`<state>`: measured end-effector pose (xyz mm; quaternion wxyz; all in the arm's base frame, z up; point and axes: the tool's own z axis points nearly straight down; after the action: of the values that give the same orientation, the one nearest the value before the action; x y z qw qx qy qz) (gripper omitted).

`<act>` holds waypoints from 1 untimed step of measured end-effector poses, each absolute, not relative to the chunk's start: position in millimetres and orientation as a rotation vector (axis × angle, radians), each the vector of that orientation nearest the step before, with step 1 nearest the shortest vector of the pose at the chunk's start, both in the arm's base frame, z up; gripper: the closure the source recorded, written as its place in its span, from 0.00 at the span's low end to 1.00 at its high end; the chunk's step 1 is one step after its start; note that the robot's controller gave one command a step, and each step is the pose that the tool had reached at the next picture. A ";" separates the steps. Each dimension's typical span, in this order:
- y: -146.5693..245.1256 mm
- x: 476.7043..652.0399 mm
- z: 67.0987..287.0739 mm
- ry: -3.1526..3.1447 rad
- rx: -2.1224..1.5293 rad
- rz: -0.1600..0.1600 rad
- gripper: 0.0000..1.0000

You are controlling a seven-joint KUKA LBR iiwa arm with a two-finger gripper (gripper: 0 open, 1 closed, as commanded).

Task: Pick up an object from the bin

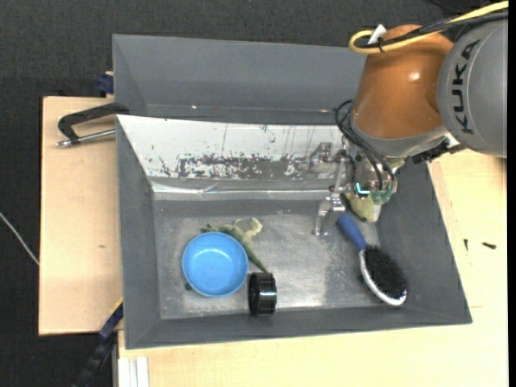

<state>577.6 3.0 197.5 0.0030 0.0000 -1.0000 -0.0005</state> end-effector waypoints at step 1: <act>110.1 531.7 135.4 -3.141 0.155 -0.008 0.00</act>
Offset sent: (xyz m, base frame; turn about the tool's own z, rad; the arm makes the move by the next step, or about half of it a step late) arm -0.0457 0.1004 -0.0617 -0.0897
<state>531.7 110.1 135.4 -0.0016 0.0494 -0.9988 -0.0025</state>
